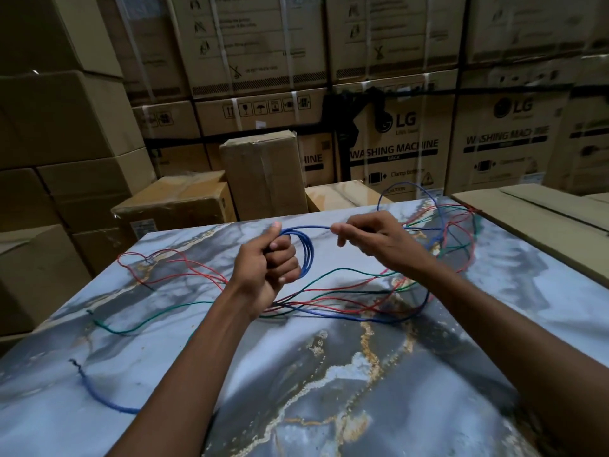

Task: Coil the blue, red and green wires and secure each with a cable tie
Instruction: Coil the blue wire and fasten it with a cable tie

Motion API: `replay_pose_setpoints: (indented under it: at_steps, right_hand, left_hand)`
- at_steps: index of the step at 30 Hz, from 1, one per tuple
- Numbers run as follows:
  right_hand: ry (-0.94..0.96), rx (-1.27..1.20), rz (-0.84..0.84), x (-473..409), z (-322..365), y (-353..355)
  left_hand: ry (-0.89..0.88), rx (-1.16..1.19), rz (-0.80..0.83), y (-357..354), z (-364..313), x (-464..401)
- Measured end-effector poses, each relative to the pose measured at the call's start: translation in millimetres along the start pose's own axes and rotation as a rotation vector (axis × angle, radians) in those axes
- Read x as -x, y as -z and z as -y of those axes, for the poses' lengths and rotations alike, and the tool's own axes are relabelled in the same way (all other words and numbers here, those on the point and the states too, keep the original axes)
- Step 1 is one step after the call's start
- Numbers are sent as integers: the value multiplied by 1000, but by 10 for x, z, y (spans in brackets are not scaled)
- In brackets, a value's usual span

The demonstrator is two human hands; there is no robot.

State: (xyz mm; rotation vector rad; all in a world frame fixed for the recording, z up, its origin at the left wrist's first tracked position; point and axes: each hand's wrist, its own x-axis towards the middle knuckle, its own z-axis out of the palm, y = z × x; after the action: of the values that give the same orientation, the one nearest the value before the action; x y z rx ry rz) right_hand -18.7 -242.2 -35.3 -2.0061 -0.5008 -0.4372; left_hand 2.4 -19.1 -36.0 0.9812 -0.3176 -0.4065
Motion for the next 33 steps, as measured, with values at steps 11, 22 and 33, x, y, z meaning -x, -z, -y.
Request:
replay_pose_setpoints:
  at_steps: [11,22,33]
  right_hand:
    - [32,283,-2,88,-207,355]
    - [290,899,221,237,267,-218]
    - [467,601,181,266,286,-486]
  left_hand:
    - [-181,232,-340,148,-78,-53]
    - [-185,127,-261,181,-33,-98]
    - [-217,-22,-198,-66,137,-81]
